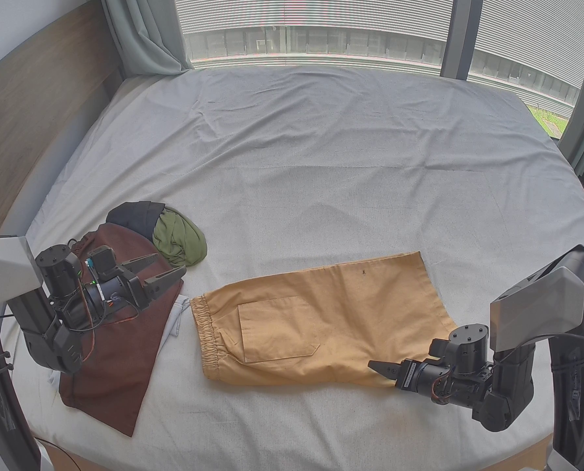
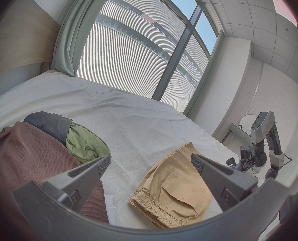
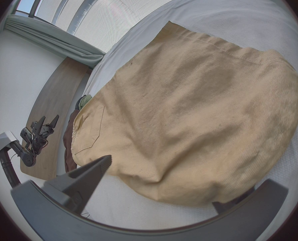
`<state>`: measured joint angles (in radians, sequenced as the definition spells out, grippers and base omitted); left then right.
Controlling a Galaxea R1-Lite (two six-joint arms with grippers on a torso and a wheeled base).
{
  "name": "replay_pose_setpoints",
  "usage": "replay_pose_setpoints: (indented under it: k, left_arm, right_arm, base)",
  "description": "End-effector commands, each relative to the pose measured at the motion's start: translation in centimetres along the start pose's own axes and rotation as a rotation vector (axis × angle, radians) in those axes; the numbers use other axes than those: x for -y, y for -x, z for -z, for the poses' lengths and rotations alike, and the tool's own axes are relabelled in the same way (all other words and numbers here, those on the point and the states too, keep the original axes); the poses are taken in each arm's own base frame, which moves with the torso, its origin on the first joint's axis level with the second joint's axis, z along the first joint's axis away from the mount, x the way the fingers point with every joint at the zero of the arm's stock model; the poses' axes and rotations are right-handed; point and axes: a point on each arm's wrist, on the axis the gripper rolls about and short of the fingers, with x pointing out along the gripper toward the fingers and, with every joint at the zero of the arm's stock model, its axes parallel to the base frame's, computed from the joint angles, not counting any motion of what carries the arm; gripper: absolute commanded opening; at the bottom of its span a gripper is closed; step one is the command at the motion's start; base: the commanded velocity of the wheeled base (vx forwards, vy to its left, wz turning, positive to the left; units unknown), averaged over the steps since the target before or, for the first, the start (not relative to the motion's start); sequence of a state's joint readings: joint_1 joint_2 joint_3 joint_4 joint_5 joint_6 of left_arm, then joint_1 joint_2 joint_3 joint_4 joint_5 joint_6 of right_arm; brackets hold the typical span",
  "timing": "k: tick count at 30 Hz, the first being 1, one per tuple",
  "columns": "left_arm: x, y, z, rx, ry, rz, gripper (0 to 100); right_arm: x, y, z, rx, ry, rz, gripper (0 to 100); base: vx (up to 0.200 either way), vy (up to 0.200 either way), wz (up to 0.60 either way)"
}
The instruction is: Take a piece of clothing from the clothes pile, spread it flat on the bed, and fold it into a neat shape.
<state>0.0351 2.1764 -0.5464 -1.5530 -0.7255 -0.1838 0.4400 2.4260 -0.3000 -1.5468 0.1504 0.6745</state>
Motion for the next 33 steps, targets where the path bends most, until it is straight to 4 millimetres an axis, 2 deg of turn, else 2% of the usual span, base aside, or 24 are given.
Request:
replay_pose_setpoints:
  k: [1, 4, 8, 21, 28, 33]
  left_arm:
    - [0.1, 0.1, -0.3, 0.009, -0.003, 0.002, 100]
    - [0.1, 0.0, -0.3, 0.009, -0.003, 0.002, 100]
    - [0.1, 0.0, -0.3, 0.008, -0.002, 0.001, 100]
    - [0.4, 0.4, -0.6, 0.01, -0.013, 0.014, 100]
    - [0.6, 0.5, -1.0, 0.019, -0.021, 0.017, 100]
    - [0.9, 0.7, -1.2, 0.019, -0.022, 0.024, 100]
  right_arm:
    - [-0.3, 0.3, 0.2, -0.009, 0.005, -0.001, 100]
    - [-0.8, 1.3, 0.6, -0.027, 0.017, -0.007, 100]
    - [-1.9, 2.6, 0.1, -0.009, 0.03, -0.037, 100]
    - [-5.1, 8.4, 0.7, -0.014, 0.129, -0.145, 100]
    - [-6.3, 9.8, 0.4, 0.021, 0.159, -0.208, 100]
    - [-7.9, 10.2, -1.5, 0.129, 0.226, -0.291, 100]
  base:
    - [0.0, 0.0, 0.0]
    - [0.0, 0.0, 0.0]
    - [0.0, 0.0, 0.0]
    - [0.0, 0.0, 0.0]
    - [0.0, 0.0, 0.0]
    - [0.0, 0.0, 0.0]
